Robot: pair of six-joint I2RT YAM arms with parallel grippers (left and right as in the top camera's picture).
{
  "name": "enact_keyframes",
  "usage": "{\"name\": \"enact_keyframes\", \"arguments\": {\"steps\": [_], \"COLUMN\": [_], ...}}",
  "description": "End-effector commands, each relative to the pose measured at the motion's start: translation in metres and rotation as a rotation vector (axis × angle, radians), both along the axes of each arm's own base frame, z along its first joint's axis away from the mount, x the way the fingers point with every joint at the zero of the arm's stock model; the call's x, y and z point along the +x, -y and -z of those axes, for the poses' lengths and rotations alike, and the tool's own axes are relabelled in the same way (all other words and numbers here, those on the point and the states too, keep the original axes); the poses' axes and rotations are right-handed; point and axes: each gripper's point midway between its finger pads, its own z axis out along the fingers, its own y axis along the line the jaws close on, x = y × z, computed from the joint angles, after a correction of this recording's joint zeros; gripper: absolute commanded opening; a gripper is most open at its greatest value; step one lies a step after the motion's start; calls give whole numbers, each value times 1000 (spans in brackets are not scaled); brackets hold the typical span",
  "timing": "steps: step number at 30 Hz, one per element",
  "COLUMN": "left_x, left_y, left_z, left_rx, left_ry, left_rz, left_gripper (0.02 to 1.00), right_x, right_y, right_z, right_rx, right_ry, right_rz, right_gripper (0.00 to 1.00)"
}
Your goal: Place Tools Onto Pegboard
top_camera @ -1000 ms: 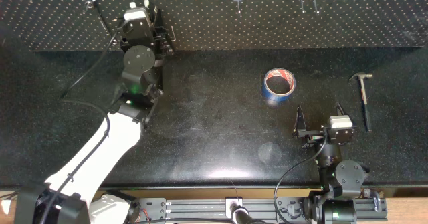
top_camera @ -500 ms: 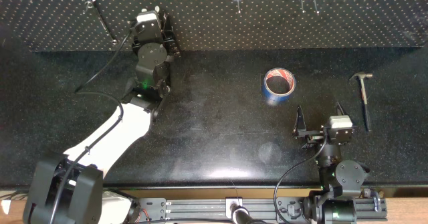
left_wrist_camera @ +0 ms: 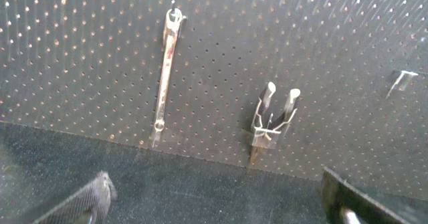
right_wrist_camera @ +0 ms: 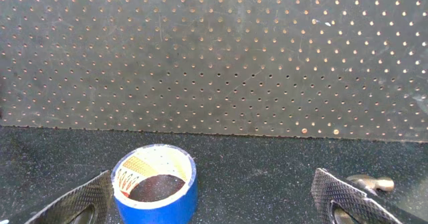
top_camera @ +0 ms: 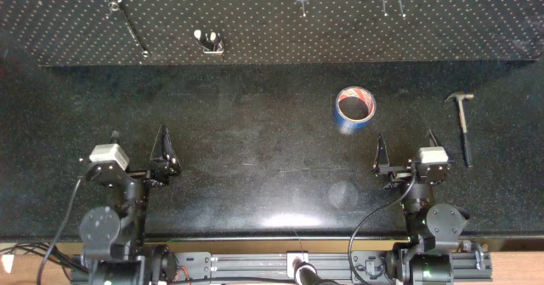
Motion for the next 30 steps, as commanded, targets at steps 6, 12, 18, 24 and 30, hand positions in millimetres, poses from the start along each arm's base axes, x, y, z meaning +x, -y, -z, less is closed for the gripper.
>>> {"name": "enact_keyframes", "arguments": {"steps": [6, 12, 18, 24, 30], "left_x": [4, 4, 4, 4, 4], "left_y": [22, 22, 22, 22, 22], "left_z": [62, 62, 62, 62, 62], "left_rx": [-3, -3, -3, -3, -3], "left_ry": [9, 9, 9, 9, 9], "left_rz": [125, 125, 125, 125, 125], "left_gripper": [993, 993, 993, 993, 993], "right_x": [0, 0, 21, 58, 96], "right_y": [-2, -2, -44, -136, -117], "right_z": [2, 2, -63, 64, 86], "right_rx": [-6, -6, 135, 1, 4], "right_ry": [1, 0, -556, -1110, -1064], "right_rz": [-8, -8, -241, -574, -489], "right_gripper": [976, 976, 976, 976, 976]}}
